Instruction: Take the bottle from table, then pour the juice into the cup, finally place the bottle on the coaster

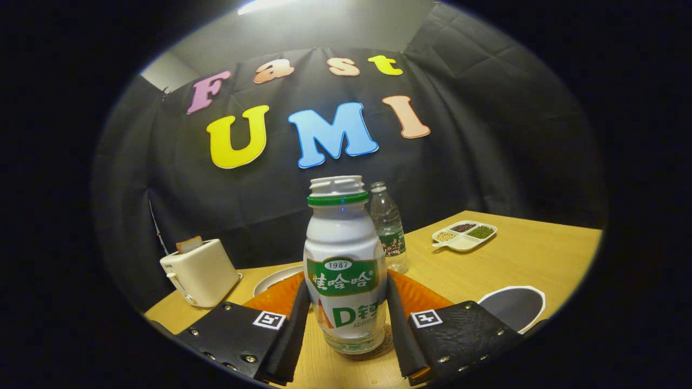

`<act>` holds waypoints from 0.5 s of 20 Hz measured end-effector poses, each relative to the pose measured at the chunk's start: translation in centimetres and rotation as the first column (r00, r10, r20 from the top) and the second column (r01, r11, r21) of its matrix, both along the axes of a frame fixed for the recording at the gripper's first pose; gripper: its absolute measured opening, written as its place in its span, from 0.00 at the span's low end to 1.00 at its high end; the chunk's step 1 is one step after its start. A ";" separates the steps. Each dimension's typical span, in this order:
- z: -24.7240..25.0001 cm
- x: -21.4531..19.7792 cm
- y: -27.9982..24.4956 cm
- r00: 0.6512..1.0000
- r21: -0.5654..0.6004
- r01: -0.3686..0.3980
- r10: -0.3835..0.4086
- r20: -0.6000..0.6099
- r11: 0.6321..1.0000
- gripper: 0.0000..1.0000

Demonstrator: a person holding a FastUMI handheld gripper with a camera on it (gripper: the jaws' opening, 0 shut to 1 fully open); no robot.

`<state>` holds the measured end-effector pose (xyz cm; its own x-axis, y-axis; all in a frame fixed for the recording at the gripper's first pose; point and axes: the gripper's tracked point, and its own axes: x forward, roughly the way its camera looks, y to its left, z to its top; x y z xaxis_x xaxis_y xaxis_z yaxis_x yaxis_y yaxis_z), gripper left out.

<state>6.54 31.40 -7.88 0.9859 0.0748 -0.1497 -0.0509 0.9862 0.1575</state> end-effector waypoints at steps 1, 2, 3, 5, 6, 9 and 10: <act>-0.3 0.2 0.1 1.000 -0.026 -0.002 0.002 0.000 1.000 0.69; -0.6 0.4 0.5 1.000 -0.046 -0.012 0.012 -0.003 0.999 0.69; -1.2 1.0 0.8 1.000 -0.057 -0.019 0.019 -0.010 0.998 0.70; -2.0 1.3 0.8 0.999 -0.083 -0.029 0.028 -0.020 0.996 0.69; -2.1 1.5 0.9 0.999 -0.090 -0.035 0.033 -0.020 0.995 0.69; -3.1 1.8 1.0 0.998 -0.108 -0.051 0.048 -0.029 0.993 0.69; -3.4 1.9 1.0 0.998 -0.112 -0.052 0.048 -0.034 0.992 0.69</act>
